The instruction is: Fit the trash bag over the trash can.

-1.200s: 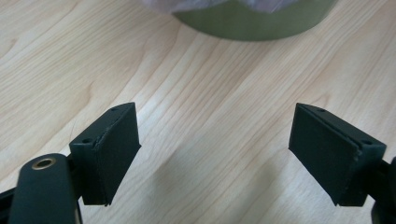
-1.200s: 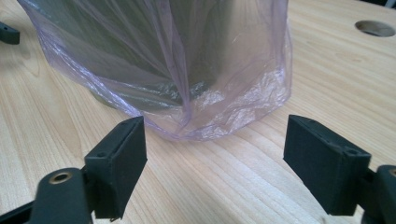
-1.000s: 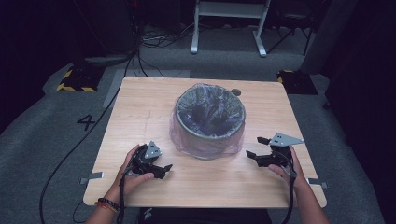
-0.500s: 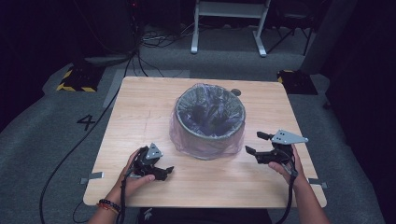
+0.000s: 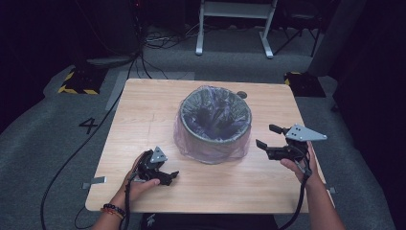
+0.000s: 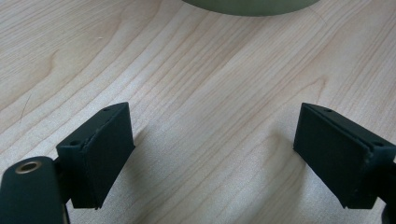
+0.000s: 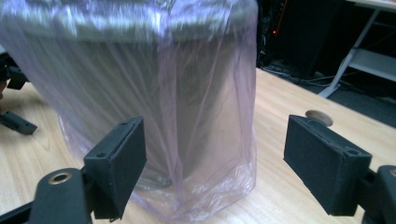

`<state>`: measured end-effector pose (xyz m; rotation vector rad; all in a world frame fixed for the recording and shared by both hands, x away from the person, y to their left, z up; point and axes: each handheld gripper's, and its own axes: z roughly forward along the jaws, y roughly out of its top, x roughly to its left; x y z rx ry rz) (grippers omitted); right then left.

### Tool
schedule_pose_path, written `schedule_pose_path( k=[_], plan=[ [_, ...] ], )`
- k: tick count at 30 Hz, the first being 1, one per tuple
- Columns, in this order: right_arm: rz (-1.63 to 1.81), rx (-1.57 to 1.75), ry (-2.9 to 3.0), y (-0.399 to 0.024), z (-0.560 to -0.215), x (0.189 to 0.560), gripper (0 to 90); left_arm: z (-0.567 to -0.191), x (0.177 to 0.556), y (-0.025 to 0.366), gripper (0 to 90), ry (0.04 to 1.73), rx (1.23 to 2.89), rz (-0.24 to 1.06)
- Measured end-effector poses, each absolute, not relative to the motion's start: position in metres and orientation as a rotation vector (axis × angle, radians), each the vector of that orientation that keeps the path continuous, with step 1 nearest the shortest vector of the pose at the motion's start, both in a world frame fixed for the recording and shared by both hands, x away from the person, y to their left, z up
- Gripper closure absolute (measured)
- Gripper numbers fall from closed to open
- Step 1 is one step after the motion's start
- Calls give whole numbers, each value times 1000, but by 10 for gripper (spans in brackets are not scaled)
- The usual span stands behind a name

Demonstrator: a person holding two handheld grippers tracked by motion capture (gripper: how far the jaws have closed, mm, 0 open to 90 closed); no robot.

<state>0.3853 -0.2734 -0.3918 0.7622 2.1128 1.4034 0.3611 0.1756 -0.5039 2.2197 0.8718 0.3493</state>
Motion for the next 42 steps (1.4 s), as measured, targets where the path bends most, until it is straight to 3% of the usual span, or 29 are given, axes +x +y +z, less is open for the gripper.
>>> schedule_pose_path(
  k=[18,31,42],
  plan=[
    [1403,694,2086,-259,-352,392,194,-504,362,175,109,874,2224,357],
    [1398,661,2105,-241,-338,401,184,-505,377,164,4,822,2263,312],
    [1388,640,2146,-219,-322,412,165,-505,389,152,1,802,2272,302]
  ],
)
